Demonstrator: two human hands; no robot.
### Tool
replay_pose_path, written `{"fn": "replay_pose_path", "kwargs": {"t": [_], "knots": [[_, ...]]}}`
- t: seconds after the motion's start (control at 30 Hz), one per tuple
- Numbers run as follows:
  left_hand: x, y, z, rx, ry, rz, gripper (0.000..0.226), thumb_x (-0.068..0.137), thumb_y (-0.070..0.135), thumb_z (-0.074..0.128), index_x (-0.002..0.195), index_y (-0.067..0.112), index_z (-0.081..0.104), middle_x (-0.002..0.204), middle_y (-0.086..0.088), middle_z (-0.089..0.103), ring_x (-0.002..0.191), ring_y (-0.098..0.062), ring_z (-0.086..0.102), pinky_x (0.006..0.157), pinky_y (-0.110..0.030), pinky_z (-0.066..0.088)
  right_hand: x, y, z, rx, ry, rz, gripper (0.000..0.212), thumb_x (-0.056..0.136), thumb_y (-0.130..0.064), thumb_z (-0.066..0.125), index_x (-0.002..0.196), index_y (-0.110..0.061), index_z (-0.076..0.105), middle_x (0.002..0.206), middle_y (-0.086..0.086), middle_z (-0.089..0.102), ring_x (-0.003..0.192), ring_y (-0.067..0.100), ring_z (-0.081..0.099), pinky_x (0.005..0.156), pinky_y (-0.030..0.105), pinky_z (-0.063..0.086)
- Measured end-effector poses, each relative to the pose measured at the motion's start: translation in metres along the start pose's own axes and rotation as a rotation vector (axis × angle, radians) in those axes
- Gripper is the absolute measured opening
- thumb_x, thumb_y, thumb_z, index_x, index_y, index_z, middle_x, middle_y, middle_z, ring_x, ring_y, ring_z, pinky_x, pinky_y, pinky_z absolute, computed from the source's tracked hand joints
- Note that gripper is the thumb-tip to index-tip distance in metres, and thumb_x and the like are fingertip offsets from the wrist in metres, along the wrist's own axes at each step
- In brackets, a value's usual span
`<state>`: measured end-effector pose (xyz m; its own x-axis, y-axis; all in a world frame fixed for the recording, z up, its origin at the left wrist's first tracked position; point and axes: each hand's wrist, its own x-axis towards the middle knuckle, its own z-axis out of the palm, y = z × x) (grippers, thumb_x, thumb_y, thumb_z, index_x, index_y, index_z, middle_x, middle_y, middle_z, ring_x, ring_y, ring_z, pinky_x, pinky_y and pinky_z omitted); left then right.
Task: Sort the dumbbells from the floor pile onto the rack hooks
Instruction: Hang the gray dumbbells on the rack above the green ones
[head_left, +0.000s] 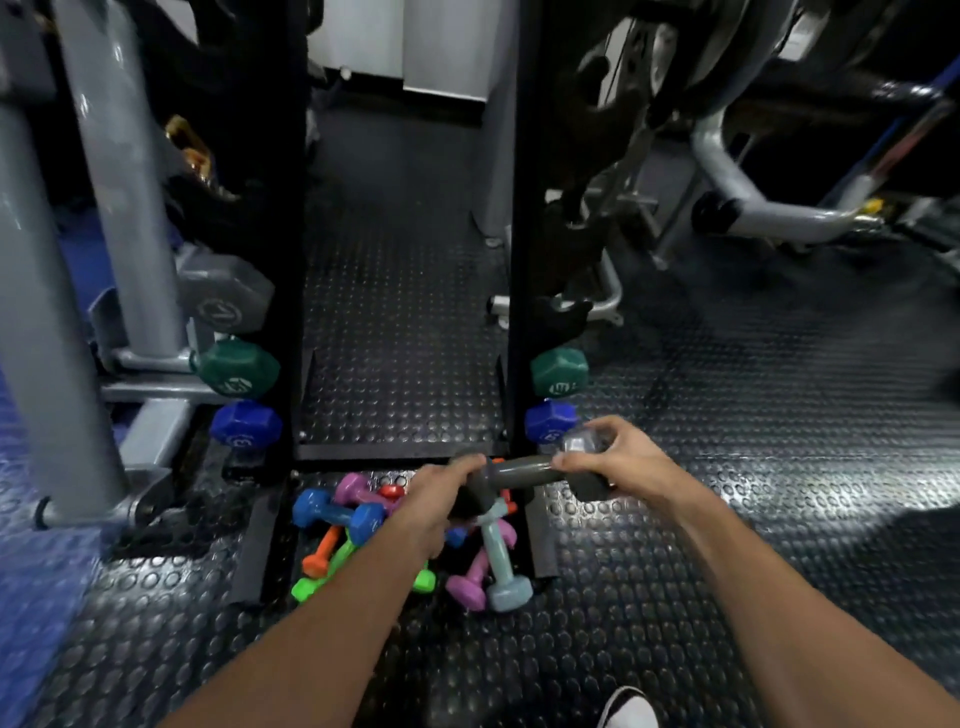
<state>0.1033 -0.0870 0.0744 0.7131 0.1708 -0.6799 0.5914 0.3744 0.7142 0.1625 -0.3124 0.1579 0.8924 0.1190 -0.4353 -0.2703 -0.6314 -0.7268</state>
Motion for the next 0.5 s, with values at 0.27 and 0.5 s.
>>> {"fn": "replay_pose_path", "kwargs": {"t": [0.27, 0.5], "knots": [[-0.019, 0.062, 0.062, 0.020, -0.245, 0.098, 0.044, 0.077, 0.016, 0.087, 0.107, 0.010, 0.056, 0.117, -0.020, 0.065, 0.105, -0.035, 0.070, 0.070, -0.045, 0.063, 0.018, -0.048, -0.074, 0.225, 0.357, -0.135, 0.060, 0.058, -0.048, 0.095, 0.107, -0.021, 0.073, 0.091, -0.001, 0.079, 0.082, 0.017, 0.077, 0.080, 0.038, 0.063], [-0.018, 0.090, 0.098, 0.238, -0.470, 0.304, 0.043, 0.065, 0.016, 0.095, 0.099, 0.004, 0.073, 0.088, -0.010, 0.076, 0.078, -0.023, 0.072, 0.074, -0.041, 0.058, 0.060, -0.082, -0.102, 0.325, 0.567, -0.210, 0.059, 0.056, -0.057, 0.092, 0.095, -0.021, 0.066, 0.092, 0.002, 0.075, 0.089, 0.023, 0.074, 0.085, 0.046, 0.060]]}}
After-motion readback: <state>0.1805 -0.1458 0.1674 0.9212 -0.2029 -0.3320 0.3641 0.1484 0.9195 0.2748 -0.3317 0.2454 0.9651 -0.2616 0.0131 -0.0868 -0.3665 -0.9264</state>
